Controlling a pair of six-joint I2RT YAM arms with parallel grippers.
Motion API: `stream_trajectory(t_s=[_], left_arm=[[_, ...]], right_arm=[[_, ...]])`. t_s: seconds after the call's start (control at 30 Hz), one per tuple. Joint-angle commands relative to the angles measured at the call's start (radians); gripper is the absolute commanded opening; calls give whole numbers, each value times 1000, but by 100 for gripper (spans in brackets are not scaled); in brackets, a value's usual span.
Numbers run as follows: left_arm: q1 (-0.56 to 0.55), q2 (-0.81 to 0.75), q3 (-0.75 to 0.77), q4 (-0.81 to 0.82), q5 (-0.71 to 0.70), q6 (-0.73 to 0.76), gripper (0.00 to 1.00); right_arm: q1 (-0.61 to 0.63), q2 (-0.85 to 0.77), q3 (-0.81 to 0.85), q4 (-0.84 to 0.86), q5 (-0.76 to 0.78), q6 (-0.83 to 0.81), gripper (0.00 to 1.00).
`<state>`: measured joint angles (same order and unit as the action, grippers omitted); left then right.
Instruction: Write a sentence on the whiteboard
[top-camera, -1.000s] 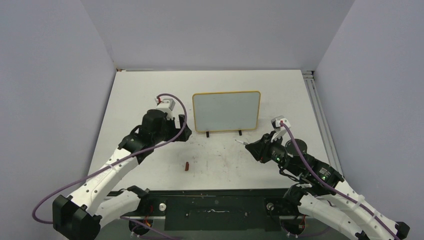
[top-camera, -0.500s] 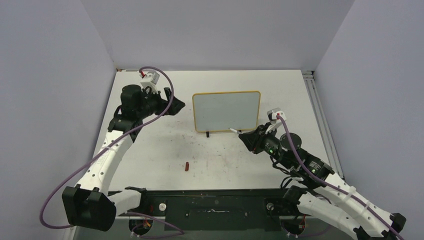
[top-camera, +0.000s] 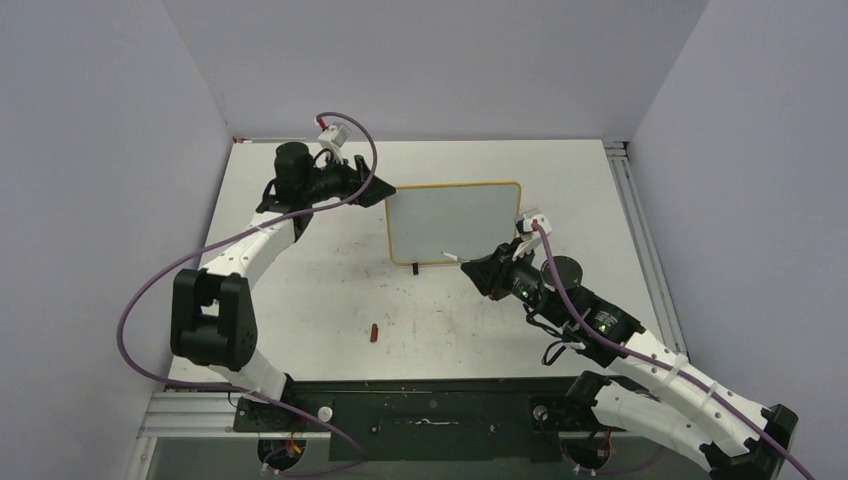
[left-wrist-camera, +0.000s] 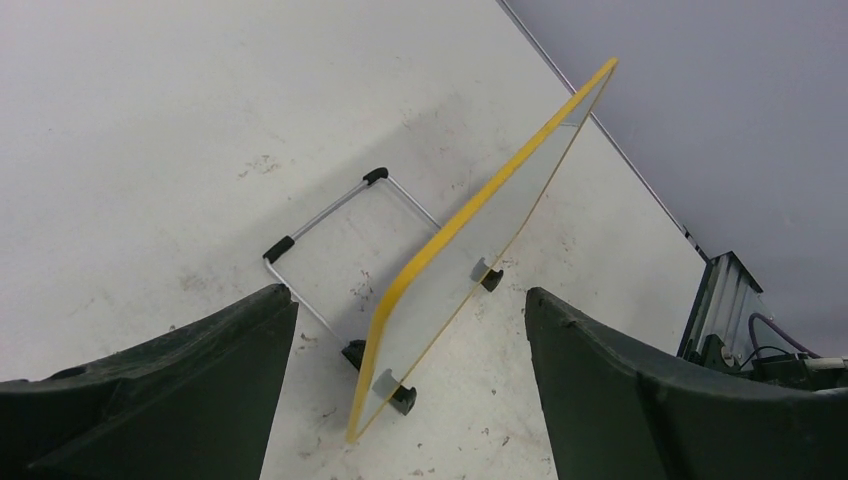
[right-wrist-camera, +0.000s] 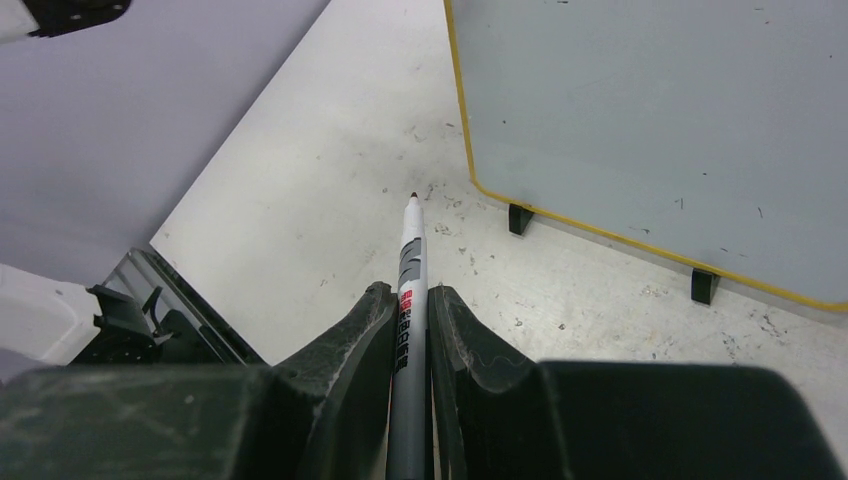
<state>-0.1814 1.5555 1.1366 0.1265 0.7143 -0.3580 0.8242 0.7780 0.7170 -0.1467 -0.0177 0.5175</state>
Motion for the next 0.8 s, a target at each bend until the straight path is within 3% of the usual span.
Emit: stream_trajectory(t_s=[0.0,0.1,0.27,0.47,0.77], left_arm=[[3,111,104,200,152,-2,82],[4,168,126,219,211,-2,79],[4,217,103,328,315,-76,58],[2,220,71,349,358,-93,38],[-3,204,34,313,388,-78,26]], right_arm=[[-6,-50,-12,70,-36,22,5],[-5,-82,-1,33,-33,25,5],[-5,-105,12,-8,-18,19,5],[-5,-94,7,-1,-26,25,5],[-6,-98,1,-10,-31,26,5]])
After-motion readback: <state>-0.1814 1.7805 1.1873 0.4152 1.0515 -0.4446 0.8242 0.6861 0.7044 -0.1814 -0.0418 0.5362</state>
